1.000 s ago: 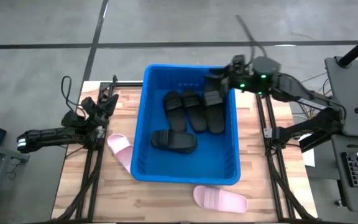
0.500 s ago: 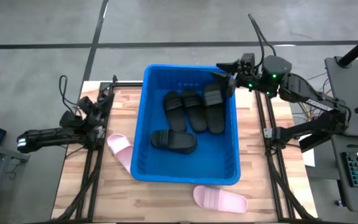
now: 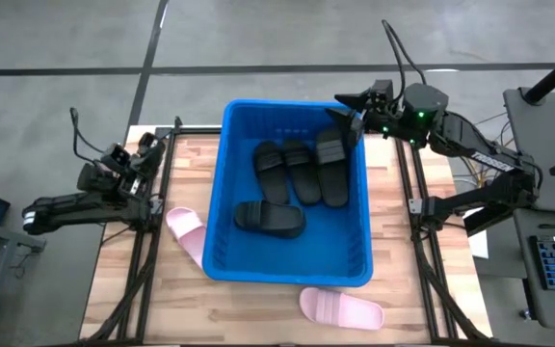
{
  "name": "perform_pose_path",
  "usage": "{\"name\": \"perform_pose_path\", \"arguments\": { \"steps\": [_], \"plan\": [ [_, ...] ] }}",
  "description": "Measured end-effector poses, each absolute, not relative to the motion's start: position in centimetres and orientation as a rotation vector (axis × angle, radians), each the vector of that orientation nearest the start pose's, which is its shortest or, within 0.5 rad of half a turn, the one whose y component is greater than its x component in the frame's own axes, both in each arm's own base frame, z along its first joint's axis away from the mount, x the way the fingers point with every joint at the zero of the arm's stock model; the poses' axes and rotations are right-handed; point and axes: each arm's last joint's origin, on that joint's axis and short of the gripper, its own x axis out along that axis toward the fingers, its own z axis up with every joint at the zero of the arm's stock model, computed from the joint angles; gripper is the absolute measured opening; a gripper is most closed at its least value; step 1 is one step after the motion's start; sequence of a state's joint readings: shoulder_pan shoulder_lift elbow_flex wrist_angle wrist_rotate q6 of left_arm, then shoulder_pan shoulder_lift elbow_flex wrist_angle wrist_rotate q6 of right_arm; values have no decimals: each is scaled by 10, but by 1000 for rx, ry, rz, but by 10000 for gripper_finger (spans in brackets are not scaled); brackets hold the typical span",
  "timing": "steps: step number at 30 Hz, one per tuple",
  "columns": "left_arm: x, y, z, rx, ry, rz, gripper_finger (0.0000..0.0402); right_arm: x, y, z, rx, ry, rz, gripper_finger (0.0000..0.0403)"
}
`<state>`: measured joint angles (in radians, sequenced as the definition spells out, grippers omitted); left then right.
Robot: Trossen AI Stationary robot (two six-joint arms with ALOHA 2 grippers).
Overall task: Pick and place slides into bin
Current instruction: Put the pink slides into the blue organize bin
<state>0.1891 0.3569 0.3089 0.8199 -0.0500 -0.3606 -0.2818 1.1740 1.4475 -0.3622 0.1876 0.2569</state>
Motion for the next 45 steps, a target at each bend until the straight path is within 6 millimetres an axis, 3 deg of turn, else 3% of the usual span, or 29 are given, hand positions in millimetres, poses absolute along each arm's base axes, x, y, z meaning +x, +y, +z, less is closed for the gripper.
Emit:
{"name": "perform_pose_path", "arguments": {
  "steps": [4, 9, 12, 15, 22, 28, 32, 37, 45],
  "plan": [
    [101, 20, 319, -326, -704, 68, 39, 222, -75, 462, 248, 30, -500, 251],
    [119, 24, 331, -289, -541, 126, 118, 221, -80, 462, 244, 30, -521, 251],
    [125, 24, 348, -232, -527, 118, 176, 220, -81, 462, 244, 30, -523, 251],
    [135, 24, 365, -131, -396, 105, 209, 220, -81, 462, 244, 30, -523, 251],
    [154, 30, 397, -227, 15, 217, 216, 221, -81, 461, 251, 30, -522, 251],
    [157, 26, 407, -365, 361, 198, 216, 221, -81, 461, 246, 32, -522, 251],
    [152, 23, 406, -463, 548, 235, 216, 221, -81, 461, 229, 37, -523, 251],
    [144, 17, 408, -577, 644, 252, 216, 220, -82, 461, 228, 36, -530, 251],
    [128, 0, 385, -646, 917, 317, 216, 218, -89, 461, 226, 34, -558, 251]
  ]
}}
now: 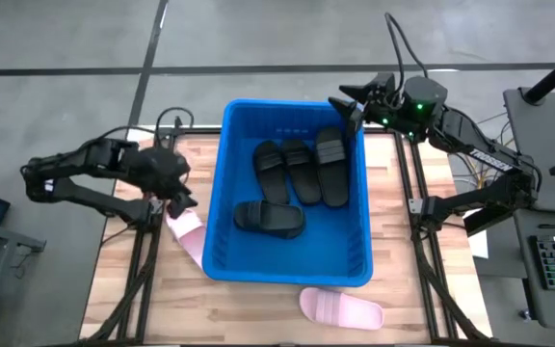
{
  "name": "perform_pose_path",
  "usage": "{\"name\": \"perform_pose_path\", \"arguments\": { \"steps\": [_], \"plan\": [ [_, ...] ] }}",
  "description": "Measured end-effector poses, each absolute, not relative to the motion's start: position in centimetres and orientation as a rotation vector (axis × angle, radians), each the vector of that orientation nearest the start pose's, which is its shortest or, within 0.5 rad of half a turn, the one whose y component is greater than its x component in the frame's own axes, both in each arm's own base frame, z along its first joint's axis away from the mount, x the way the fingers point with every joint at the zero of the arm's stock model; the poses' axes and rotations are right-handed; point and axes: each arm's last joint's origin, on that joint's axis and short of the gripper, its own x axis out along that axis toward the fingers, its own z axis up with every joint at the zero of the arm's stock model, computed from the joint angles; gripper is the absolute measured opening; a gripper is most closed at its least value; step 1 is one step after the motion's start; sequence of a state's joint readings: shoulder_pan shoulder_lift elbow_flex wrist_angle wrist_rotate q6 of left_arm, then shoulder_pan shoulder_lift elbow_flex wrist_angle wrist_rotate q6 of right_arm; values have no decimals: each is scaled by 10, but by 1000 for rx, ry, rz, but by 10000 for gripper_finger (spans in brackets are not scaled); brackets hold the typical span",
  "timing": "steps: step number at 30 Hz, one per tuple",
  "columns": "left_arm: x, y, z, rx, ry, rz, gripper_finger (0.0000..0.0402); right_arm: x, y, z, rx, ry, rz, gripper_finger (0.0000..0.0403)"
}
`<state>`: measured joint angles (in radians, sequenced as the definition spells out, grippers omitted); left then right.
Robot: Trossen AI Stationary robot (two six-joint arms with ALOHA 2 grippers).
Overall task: Pick and place slides into bin
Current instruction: Put the pink slides into the blue organize bin
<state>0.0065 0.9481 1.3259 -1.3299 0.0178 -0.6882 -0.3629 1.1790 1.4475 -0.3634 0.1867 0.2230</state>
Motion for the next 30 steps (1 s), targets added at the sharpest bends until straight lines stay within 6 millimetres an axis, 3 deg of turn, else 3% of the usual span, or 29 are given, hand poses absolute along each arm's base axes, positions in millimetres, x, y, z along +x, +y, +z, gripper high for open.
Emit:
{"name": "perform_pose_path", "arguments": {
  "steps": [9, 14, 23, 30],
  "plan": [
    [114, -12, 370, -595, 1163, 413, 216, 216, -92, 461, 227, 33, -575, 251],
    [115, -16, 359, -550, 1140, 491, 216, 216, -92, 461, 217, 37, -575, 251],
    [129, -38, 305, -503, 1350, 485, 216, 216, -92, 458, 211, 68, -579, 251],
    [119, -52, 269, -586, 1342, 549, 216, 216, -93, 458, 202, 69, -602, 251]
  ]
}}
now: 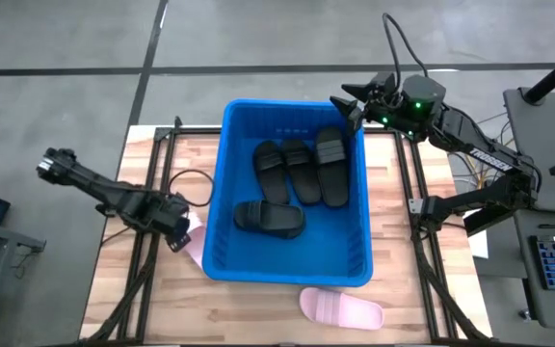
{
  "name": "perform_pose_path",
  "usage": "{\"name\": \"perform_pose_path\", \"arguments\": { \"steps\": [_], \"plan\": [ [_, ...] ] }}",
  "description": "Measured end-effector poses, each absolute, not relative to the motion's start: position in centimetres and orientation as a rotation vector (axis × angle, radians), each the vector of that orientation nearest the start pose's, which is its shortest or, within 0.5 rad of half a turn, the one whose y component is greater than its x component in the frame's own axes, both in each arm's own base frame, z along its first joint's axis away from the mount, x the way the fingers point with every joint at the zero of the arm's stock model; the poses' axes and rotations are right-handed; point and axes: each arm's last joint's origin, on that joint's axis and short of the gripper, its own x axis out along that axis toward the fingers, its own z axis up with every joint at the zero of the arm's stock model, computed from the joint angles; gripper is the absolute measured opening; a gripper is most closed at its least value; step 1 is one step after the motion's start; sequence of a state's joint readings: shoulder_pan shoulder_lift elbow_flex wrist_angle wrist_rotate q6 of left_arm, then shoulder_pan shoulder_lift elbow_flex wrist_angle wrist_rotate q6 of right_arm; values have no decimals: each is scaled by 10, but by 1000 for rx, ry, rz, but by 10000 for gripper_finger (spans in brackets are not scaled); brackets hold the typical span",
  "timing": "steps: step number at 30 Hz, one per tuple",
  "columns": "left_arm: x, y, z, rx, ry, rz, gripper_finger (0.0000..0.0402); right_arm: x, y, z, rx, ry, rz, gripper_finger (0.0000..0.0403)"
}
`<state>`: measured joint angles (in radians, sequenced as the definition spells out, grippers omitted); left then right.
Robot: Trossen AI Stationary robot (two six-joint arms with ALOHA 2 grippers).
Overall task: Pick and place slides into bin
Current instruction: Put the pink slides into the blue organize bin
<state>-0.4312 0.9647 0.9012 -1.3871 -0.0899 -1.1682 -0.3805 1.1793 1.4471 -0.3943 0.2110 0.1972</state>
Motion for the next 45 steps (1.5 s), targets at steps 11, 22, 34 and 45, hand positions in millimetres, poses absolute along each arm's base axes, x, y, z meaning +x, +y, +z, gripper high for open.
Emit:
{"name": "perform_pose_path", "arguments": {
  "steps": [11, 22, 34, 45],
  "plan": [
    [112, -67, 238, -567, 1277, 550, 216, 216, -93, 457, 180, 87, -602, 251],
    [127, -77, 202, -442, 1339, 712, 216, 216, -93, 456, 181, 98, -603, 251],
    [138, -86, 171, -307, 1460, 839, 216, 216, -93, 456, 181, 97, -604, 251],
    [141, -89, 160, -251, 1499, 874, 89, 216, -93, 456, 189, 95, -603, 251]
  ]
}}
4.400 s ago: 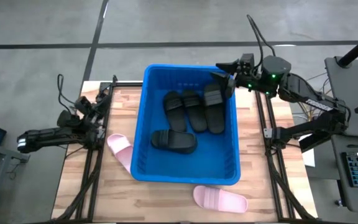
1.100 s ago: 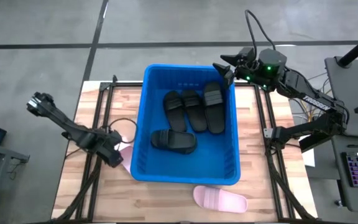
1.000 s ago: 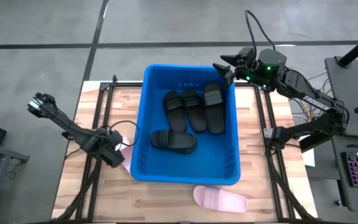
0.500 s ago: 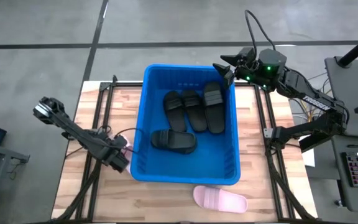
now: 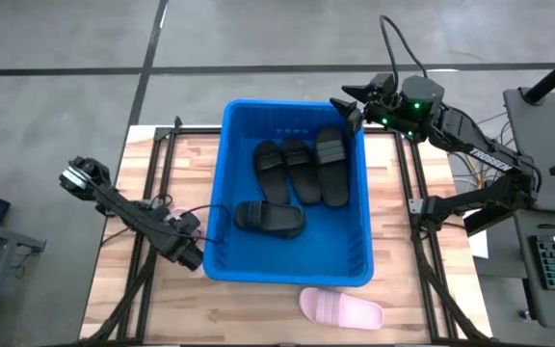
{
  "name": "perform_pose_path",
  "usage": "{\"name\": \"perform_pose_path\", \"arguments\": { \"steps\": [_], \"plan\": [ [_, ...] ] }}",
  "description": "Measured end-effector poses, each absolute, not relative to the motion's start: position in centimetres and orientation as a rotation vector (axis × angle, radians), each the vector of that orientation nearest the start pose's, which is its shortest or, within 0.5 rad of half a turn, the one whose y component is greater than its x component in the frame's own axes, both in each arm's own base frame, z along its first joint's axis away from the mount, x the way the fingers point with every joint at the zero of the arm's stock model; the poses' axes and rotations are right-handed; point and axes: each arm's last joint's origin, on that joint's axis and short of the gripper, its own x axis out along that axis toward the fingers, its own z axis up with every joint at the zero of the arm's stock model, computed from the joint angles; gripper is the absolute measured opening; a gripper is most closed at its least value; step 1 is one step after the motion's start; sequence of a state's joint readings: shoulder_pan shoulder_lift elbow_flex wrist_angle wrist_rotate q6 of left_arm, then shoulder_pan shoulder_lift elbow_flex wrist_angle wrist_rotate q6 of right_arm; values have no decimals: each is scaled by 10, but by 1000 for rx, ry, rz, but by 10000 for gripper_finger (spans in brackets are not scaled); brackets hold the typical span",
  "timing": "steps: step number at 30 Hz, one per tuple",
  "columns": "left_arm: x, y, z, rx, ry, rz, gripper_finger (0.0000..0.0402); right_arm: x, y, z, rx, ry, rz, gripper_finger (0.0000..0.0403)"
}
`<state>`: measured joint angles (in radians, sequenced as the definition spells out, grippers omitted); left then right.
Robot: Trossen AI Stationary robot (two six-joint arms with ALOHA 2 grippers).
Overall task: Pick and place slides into bin
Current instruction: Put the pink slides into the blue organize bin
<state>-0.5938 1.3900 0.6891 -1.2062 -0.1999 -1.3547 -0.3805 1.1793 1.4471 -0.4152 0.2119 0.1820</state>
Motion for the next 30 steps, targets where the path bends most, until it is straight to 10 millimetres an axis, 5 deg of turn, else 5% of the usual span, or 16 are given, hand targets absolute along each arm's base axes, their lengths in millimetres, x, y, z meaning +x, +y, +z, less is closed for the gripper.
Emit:
{"name": "perform_pose_path", "arguments": {
  "steps": [5, 15, 24, 30],
  "plan": [
    [139, -88, 166, -271, 1516, 808, 10, 216, -93, 456, 189, 95, -603, 251],
    [127, -88, 211, -366, 1592, 320, 1, 216, -93, 456, 189, 94, -603, 251],
    [113, -81, 269, -586, 1307, -44, 0, 216, -93, 456, 188, 94, -603, 251],
    [101, -81, 278, -703, 1487, -160, 0, 216, -93, 456, 183, 95, -603, 251]
  ]
}}
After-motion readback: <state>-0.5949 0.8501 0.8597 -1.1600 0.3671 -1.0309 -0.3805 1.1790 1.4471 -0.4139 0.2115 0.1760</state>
